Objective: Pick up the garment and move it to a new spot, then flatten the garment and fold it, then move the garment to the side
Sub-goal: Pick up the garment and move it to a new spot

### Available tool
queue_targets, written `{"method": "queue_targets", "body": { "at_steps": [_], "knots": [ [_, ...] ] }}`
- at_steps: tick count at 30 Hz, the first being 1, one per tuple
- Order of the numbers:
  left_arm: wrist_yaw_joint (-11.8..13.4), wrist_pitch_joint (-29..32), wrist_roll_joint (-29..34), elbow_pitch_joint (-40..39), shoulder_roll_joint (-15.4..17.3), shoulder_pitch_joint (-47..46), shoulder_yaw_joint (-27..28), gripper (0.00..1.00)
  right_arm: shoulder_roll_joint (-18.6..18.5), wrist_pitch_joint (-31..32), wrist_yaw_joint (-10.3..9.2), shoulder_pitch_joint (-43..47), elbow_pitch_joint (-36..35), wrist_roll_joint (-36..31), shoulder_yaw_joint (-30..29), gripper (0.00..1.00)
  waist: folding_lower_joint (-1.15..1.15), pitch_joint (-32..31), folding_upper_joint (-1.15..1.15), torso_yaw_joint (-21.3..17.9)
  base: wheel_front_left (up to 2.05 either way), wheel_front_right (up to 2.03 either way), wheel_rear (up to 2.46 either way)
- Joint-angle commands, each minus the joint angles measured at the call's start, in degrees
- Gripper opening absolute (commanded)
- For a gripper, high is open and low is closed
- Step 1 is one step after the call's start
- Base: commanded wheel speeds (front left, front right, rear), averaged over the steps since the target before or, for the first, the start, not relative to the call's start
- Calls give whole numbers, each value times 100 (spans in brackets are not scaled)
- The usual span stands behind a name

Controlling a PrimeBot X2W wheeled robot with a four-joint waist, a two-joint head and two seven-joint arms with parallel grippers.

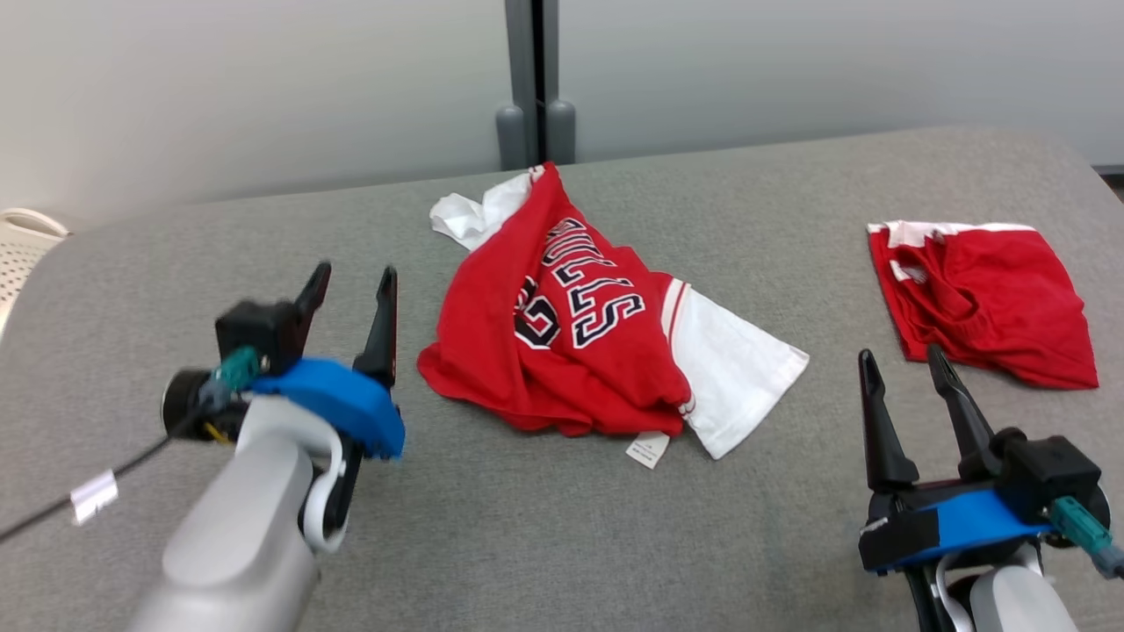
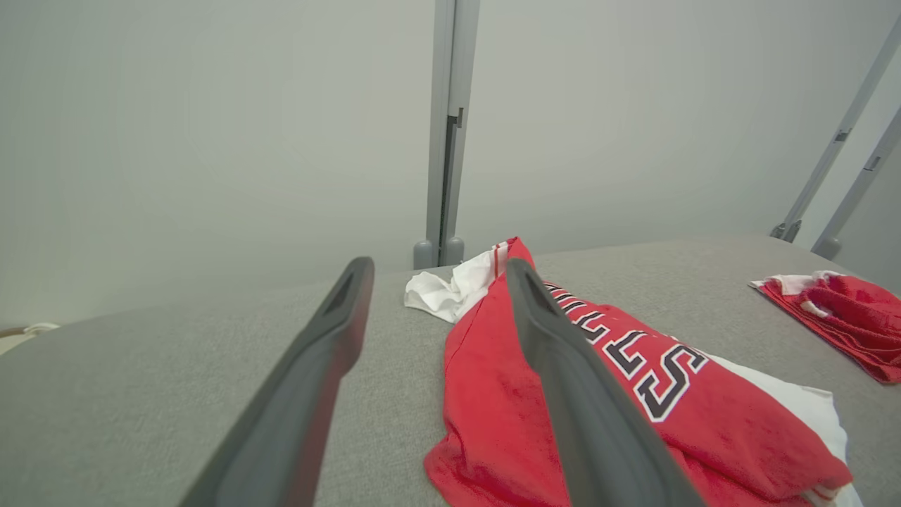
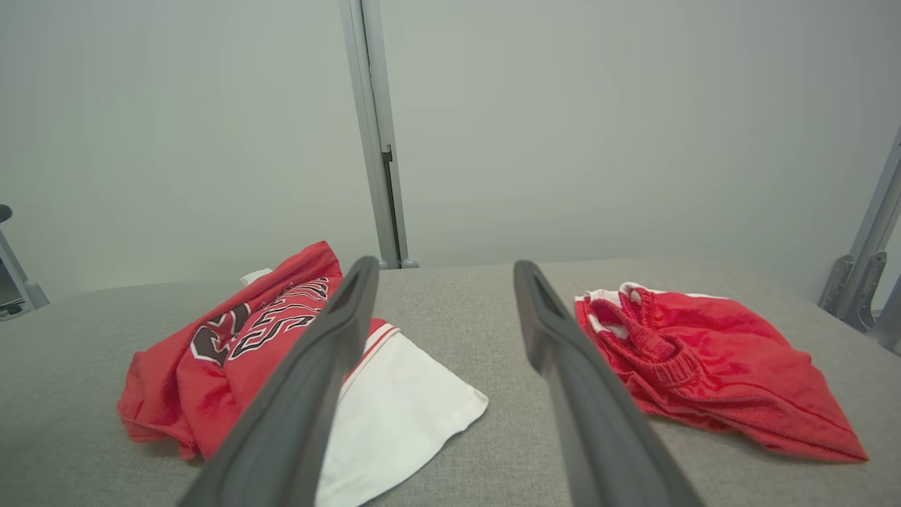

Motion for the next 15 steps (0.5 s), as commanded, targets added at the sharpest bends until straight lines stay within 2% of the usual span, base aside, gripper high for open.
{"method": "queue_targets", "body": {
  "at_steps": [1,10,15],
  "knots": [
    [200,-27,121,-404,4,462,217,100,-6,-12,1,176,17,-62,-58,100,1,-87,0,91,0,0,0],
    [790,-27,585,-1959,-157,2570,1143,100,-7,-68,1,619,179,-107,-212,100,1,-396,0,347,0,0,0],
    [828,-28,793,-2363,-191,3127,1329,100,-6,-84,1,724,251,-32,-95,100,1,-467,0,409,0,0,0]
  ]
}}
